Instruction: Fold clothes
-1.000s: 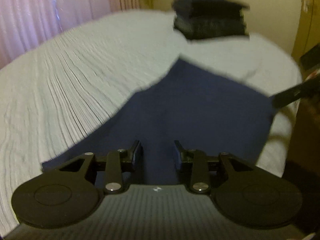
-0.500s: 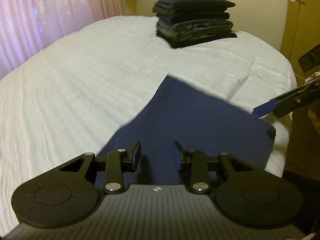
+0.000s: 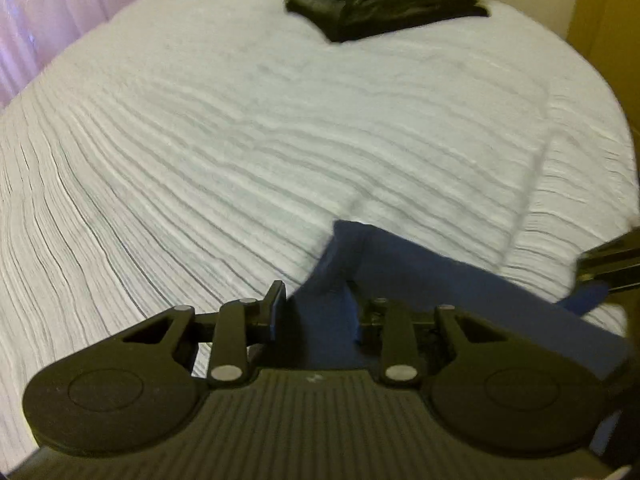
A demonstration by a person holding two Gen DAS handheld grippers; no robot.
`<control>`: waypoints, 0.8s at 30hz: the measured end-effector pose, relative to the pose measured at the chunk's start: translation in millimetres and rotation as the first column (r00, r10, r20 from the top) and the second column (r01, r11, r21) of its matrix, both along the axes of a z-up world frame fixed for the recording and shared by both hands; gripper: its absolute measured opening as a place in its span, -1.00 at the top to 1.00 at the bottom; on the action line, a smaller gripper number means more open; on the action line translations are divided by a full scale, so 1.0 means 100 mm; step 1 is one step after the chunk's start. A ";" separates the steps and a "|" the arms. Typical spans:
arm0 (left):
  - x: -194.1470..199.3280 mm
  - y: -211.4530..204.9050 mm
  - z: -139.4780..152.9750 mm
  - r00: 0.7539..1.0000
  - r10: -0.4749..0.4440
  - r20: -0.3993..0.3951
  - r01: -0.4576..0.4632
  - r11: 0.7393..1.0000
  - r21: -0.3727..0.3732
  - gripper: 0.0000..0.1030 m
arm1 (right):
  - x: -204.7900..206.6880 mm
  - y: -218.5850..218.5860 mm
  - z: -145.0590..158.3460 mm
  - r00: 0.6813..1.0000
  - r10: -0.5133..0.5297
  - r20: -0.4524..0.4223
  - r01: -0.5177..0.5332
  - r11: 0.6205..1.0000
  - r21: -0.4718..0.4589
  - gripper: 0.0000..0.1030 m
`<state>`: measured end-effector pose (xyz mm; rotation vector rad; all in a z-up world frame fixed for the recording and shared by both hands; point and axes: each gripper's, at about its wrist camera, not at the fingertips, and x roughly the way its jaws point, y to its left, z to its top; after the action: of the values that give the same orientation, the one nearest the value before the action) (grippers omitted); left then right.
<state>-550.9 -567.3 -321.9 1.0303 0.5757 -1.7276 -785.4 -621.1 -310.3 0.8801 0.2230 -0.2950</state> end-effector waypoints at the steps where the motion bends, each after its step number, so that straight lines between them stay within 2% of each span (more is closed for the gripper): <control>1: 0.01 -0.02 -0.04 1.000 0.012 -0.006 -0.012 1.000 0.006 0.43 | -0.04 -0.01 -0.01 1.000 -0.013 0.011 0.013 1.000 0.007 -0.34; 5: 0.00 0.03 -0.08 1.000 0.026 -0.003 -0.026 0.999 -0.021 0.42 | -0.18 -0.02 -0.03 0.999 -0.035 0.039 0.034 0.999 0.032 -0.34; 11: 0.12 0.25 0.12 0.997 0.076 -0.017 -0.077 0.992 -0.099 0.43 | -0.25 -0.13 0.05 0.998 -0.056 0.029 0.055 0.998 0.018 -0.34; 16: 0.48 0.87 0.27 0.982 0.188 -0.030 -0.190 0.968 -0.166 0.44 | -0.02 -0.44 0.19 0.998 -0.051 -0.038 0.049 0.998 -0.048 -0.34; 21: 0.85 1.48 0.38 0.952 0.302 -0.052 -0.306 0.926 -0.221 0.44 | 0.45 -0.74 0.22 0.993 0.012 -0.114 -0.021 0.997 -0.081 -0.33; 22: 0.96 1.56 0.34 0.940 0.336 -0.060 -0.341 0.916 -0.213 0.44 | 0.50 -0.79 0.19 0.992 0.020 -0.121 -0.029 0.997 -0.072 -0.27; 23: 1.07 1.64 0.30 0.927 0.370 -0.068 -0.376 0.904 -0.205 0.44 | 0.54 -0.83 0.14 0.992 0.028 -0.124 -0.035 0.998 -0.057 0.01; 24: 1.19 1.72 0.26 0.912 0.403 -0.076 -0.410 0.891 -0.197 0.44 | 0.59 -0.88 0.09 0.991 0.031 -0.131 -0.037 0.998 -0.043 0.15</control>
<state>-432.4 -394.9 -295.7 0.6746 0.5707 -1.3978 -726.5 -709.5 -301.6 0.8125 0.3507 -0.3250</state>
